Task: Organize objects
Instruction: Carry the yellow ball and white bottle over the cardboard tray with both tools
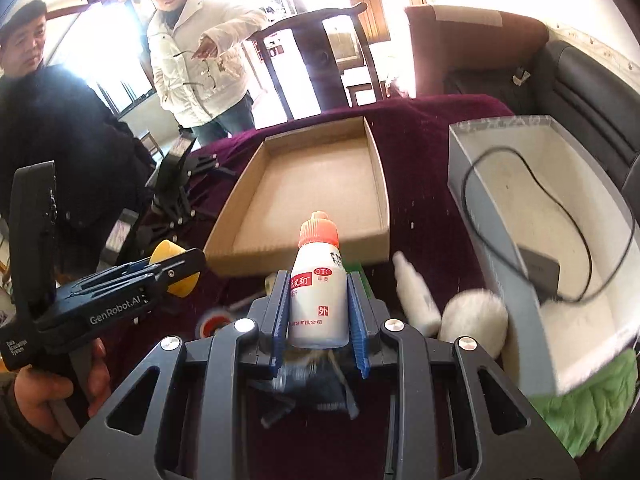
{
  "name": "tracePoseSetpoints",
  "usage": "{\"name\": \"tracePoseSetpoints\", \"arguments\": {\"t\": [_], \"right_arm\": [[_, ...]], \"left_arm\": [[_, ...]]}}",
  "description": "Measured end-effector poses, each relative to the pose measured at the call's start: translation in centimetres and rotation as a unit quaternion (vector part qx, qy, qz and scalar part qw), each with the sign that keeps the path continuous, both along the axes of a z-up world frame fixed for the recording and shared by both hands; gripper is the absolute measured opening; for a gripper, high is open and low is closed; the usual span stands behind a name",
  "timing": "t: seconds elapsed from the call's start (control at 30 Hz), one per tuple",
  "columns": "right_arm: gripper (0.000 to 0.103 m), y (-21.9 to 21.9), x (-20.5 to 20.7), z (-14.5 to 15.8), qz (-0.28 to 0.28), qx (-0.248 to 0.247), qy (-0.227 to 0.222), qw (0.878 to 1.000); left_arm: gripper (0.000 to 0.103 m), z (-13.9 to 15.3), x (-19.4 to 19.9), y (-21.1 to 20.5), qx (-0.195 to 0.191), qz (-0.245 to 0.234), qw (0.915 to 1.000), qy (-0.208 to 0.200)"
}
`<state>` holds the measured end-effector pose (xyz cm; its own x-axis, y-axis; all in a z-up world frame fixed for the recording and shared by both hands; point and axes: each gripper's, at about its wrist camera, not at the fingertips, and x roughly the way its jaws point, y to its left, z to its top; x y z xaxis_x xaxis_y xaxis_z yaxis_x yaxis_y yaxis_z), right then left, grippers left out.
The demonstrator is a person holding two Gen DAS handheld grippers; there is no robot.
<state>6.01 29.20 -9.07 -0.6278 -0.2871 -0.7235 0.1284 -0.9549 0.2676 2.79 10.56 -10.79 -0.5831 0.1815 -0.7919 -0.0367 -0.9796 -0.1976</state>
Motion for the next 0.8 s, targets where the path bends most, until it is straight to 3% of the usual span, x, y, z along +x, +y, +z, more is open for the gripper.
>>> {"name": "tracePoseSetpoints", "arguments": {"t": [0.2, 0.33, 0.57, 0.8], "right_arm": [[0.027, 0.5, -4.7, 1.3, 0.000, -0.032, -0.008, 0.999], [0.027, -0.4, -7.6, 1.2, 0.012, -0.031, -0.015, 0.999], [0.027, -2.4, -12.6, -2.0, 0.013, -0.043, -0.054, 0.998], [0.027, -2.8, -15.0, -5.0, 0.001, -0.032, -0.079, 0.996]], "left_arm": [[0.040, 1.1, -4.9, -0.5, 0.030, 0.011, 0.9995, -0.007], [0.040, 0.1, -7.9, -1.4, 0.059, 0.033, 0.9973, -0.029], [0.040, -3.2, -10.8, -0.1, 0.036, 0.020, 0.9977, -0.055], [0.040, -5.8, -12.2, 0.2, 0.017, 0.023, 0.9972, -0.069]]}}
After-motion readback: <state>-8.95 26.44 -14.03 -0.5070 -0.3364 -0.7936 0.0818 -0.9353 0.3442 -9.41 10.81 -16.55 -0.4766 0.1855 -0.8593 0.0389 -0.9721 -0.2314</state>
